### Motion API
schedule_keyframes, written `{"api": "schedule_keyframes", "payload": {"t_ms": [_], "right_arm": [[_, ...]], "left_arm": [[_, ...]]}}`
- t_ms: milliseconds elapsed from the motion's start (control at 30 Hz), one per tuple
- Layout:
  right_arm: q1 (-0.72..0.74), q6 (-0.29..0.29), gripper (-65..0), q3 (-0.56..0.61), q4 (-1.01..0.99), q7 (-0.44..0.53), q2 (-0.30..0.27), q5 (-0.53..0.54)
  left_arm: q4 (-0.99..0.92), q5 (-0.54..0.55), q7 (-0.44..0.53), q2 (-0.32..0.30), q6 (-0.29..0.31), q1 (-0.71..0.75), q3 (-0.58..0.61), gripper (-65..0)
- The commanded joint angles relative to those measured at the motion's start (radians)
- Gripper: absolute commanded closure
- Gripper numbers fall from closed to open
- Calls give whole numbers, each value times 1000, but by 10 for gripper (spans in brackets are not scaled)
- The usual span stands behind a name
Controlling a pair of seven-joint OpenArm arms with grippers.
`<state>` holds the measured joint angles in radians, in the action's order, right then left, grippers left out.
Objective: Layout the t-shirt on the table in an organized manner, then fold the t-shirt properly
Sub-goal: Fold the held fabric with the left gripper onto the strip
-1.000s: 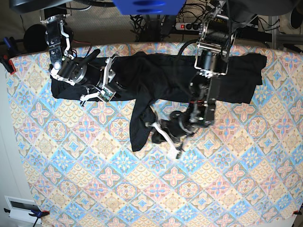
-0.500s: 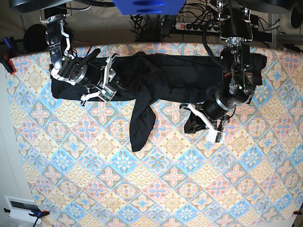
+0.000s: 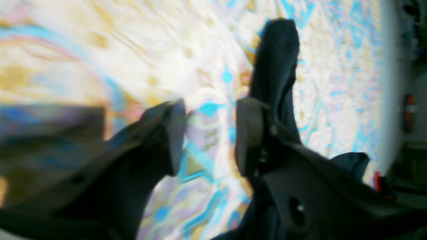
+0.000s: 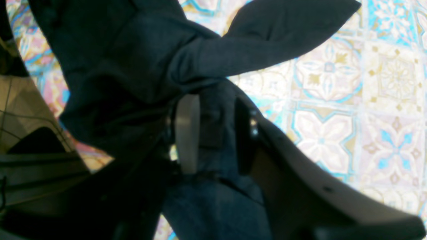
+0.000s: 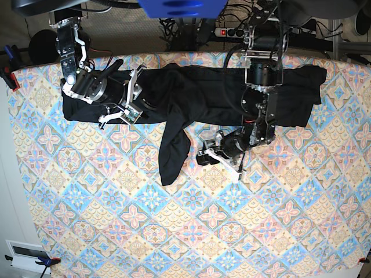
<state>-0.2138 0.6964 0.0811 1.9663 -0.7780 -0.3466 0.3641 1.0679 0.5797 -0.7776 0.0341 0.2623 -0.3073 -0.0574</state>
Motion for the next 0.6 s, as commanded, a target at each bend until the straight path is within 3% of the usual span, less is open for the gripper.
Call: {"api": "schedule_keyframes", "payload": {"t_ms": [0,200,567], "right_arm": [[9,2,-175,-8,17,24,-6,13],[12,2,-175,-8,17,24,-6,13],[14,2,-175,-10,17,24,-6,13]], "left_arm": [[4,23,22,17,12,-34,1,-273],[-108,29,34,54,12,-100,127,-285],[-358,26,215,102,12,-163,279,-282]]}}
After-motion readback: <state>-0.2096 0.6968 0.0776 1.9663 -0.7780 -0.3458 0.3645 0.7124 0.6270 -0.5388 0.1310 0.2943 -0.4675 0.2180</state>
